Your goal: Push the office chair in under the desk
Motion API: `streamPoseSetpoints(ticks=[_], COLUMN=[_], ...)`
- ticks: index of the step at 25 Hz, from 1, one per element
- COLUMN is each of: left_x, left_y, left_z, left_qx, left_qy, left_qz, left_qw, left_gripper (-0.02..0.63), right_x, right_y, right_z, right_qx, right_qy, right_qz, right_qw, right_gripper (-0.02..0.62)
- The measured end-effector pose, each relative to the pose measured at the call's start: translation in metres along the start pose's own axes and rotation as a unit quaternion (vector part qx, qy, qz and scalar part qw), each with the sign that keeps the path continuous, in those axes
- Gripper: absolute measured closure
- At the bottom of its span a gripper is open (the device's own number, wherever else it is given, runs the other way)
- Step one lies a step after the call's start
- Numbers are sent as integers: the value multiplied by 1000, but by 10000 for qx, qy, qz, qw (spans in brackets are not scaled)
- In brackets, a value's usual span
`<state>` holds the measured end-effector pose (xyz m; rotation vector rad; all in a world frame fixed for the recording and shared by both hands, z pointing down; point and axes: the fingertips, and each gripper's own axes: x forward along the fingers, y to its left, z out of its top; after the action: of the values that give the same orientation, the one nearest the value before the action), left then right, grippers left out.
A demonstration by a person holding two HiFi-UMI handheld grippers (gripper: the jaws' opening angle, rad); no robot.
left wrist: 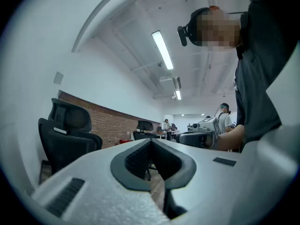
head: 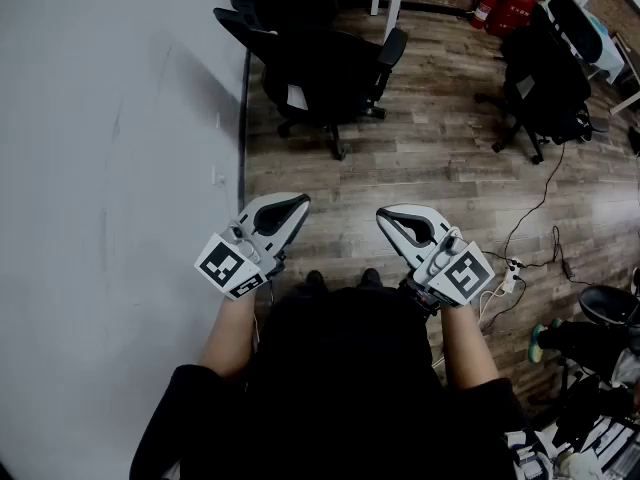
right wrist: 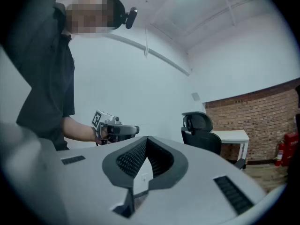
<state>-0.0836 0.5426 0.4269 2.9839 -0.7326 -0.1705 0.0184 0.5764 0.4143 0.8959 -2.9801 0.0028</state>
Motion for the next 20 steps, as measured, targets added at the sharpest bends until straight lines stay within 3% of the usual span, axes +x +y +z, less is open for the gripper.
streamPoseSetpoints(ticks=[10, 20], left_x=[-12, -30], left_y=[2, 13], left_z=[-4, 2], left_qx=[-8, 49], left_qy=[81, 68], left_qz=[-110, -202], left_qw=[9999, 9998], left_gripper=[591, 591], right_x=[2, 17], right_y=[8, 16], right_z=[-21, -15], right_qx=[35, 13], right_qy=[298, 208], right_qz=[-119, -238], right_qw=[9995, 9995], right_gripper=[591, 591])
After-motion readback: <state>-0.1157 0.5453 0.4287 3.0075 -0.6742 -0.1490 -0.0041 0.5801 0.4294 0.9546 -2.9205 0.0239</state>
